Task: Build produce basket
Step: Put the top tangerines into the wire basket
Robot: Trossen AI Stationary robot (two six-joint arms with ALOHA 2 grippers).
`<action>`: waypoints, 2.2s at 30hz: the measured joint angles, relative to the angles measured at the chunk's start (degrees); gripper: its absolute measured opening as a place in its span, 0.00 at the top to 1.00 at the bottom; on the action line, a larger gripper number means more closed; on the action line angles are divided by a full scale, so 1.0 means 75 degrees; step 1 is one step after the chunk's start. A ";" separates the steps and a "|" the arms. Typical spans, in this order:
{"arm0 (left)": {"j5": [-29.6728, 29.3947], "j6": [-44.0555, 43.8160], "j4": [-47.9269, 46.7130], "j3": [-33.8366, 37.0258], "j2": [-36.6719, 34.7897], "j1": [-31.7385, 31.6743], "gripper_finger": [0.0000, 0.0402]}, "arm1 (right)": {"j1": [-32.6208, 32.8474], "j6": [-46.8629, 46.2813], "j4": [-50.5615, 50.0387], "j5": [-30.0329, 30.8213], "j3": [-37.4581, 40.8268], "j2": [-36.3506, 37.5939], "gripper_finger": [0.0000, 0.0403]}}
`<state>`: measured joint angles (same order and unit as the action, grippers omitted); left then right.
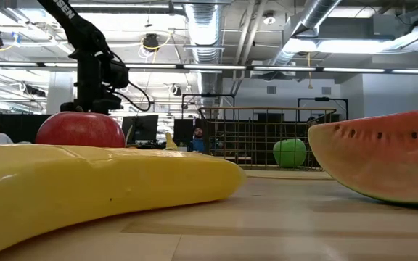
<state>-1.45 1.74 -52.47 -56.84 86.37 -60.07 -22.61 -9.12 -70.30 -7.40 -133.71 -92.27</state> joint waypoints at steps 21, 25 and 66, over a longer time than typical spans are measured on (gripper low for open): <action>0.0654 -0.0057 0.0506 0.0001 0.0000 -0.0003 1.00 | 0.0000 0.0011 -0.0011 -0.0003 0.0000 0.0000 0.68; 0.1325 -0.0016 0.0478 -0.0187 -0.0070 0.0009 1.00 | -0.0001 0.0020 -0.0251 -0.0003 0.0000 0.0000 0.70; 0.0892 -0.1546 0.0285 -0.1862 -0.3383 0.4774 1.00 | 0.0446 0.0594 0.1982 -0.1623 -0.0018 -0.2876 0.77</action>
<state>5.24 -9.86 -50.33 -70.81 60.99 -24.27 -19.27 -4.67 -55.44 -19.57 -133.84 -113.84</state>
